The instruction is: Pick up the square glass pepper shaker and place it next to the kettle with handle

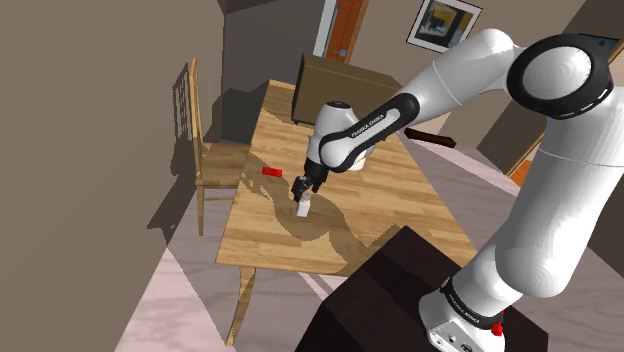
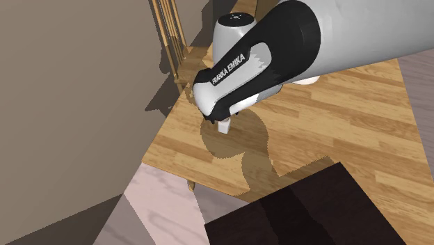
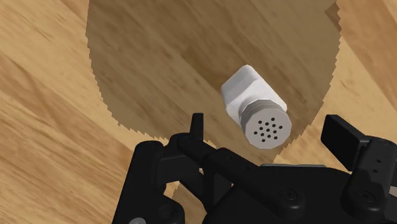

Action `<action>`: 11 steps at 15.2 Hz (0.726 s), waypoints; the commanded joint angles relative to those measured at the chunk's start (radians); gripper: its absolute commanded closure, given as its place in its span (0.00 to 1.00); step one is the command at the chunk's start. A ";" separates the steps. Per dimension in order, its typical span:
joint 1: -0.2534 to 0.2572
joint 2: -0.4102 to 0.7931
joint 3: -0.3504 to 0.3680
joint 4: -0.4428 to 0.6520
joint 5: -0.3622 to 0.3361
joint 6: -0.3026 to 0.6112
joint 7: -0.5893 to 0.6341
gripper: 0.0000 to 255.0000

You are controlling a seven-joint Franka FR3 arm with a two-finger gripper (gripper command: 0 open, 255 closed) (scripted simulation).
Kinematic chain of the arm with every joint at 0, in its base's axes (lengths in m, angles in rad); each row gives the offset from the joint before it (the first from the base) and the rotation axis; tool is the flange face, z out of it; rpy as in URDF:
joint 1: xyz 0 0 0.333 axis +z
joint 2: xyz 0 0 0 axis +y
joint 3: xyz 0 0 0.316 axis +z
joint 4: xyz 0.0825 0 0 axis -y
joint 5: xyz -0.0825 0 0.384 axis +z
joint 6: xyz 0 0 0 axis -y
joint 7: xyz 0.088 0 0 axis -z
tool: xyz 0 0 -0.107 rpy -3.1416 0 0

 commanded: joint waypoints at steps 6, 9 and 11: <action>0.000 0.001 0.000 0.001 0.000 0.001 0.001 1.00; 0.000 0.002 0.000 0.001 0.000 0.001 0.001 1.00; 0.000 0.002 0.000 0.001 0.000 0.001 0.001 1.00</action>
